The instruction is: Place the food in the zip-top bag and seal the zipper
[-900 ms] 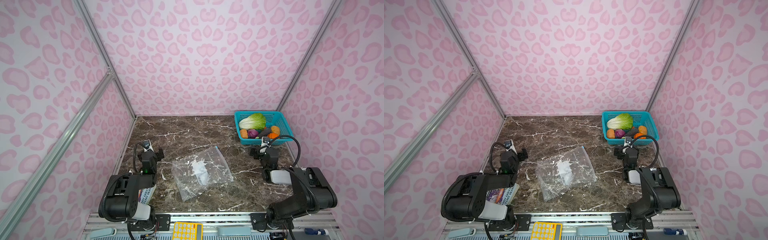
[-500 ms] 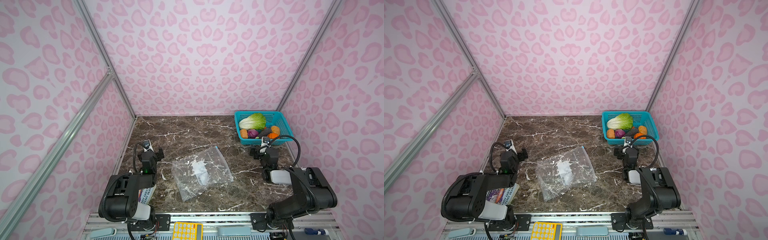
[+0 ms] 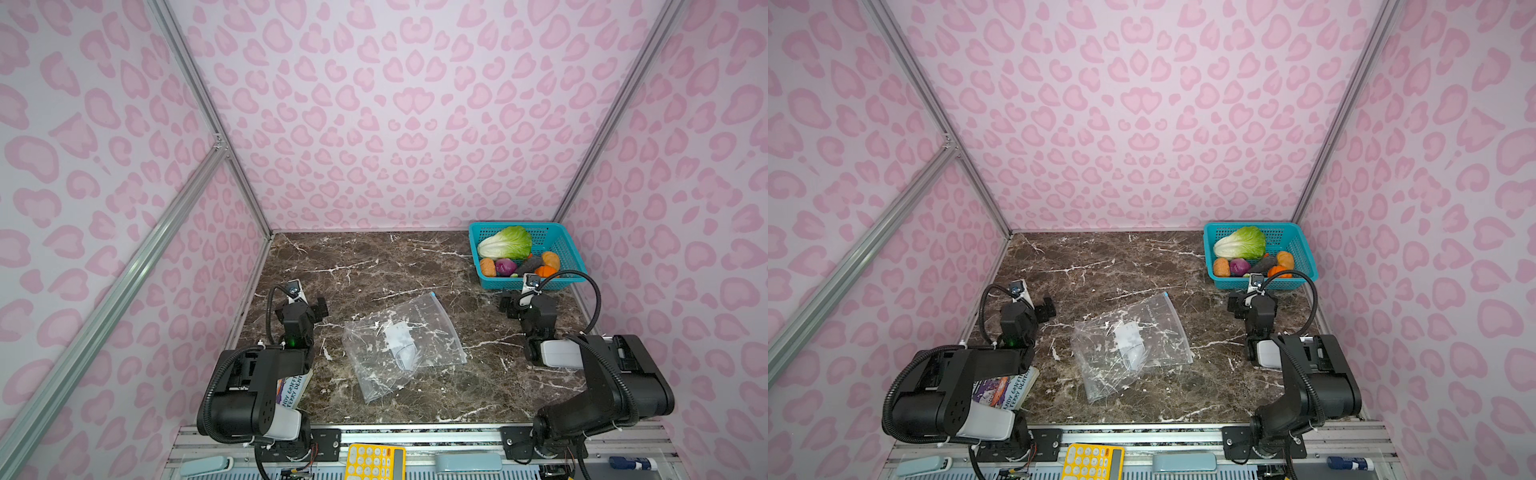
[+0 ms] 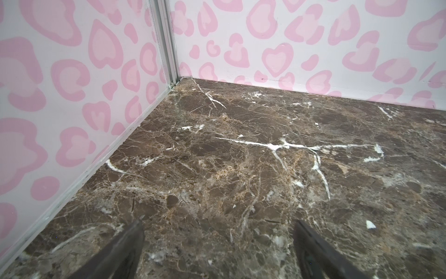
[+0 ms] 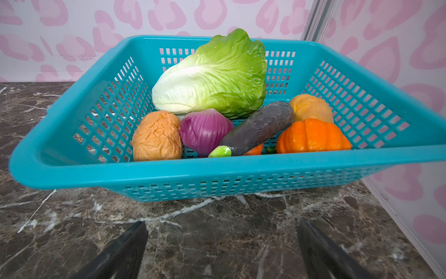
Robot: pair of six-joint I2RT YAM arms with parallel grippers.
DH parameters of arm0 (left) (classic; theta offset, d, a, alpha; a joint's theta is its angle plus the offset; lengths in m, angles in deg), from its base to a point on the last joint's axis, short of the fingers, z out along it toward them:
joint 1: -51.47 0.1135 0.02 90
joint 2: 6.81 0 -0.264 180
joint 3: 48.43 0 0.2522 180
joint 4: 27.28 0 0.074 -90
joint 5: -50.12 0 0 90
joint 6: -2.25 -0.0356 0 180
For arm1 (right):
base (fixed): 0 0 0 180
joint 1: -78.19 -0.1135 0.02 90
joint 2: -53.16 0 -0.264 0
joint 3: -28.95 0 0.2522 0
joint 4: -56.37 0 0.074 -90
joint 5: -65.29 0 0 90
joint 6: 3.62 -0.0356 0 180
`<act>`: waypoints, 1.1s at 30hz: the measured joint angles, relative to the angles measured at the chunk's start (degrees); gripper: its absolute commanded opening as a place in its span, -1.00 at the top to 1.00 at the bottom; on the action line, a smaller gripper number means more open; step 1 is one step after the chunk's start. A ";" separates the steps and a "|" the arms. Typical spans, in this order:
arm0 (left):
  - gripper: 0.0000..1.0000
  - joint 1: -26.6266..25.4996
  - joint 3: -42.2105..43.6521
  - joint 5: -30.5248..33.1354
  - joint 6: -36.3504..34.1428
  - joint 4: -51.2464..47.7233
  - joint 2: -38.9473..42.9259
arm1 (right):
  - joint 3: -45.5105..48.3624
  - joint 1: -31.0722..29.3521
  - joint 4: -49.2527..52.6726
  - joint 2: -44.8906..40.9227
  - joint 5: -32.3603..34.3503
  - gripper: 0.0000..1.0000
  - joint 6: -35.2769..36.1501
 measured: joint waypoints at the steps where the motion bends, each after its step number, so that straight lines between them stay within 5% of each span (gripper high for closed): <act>1: -0.97 0.00 0.00 0.00 0.00 0.00 0.00 | 0.00 0.00 0.00 0.00 0.00 -0.98 0.00; 19: -0.95 0.00 -5.44 -0.50 -0.37 -8.98 6.73 | -2.62 -0.09 5.20 -4.02 0.63 -0.93 -0.04; 29: -1.00 -0.04 -29.44 -1.64 7.10 -39.78 10.58 | -14.01 -0.09 30.82 -12.68 0.17 -0.79 -4.11; 33: -0.91 -0.11 -32.61 -6.38 12.52 -48.22 11.52 | -19.23 -1.84 43.76 -15.80 -3.15 -0.77 -7.02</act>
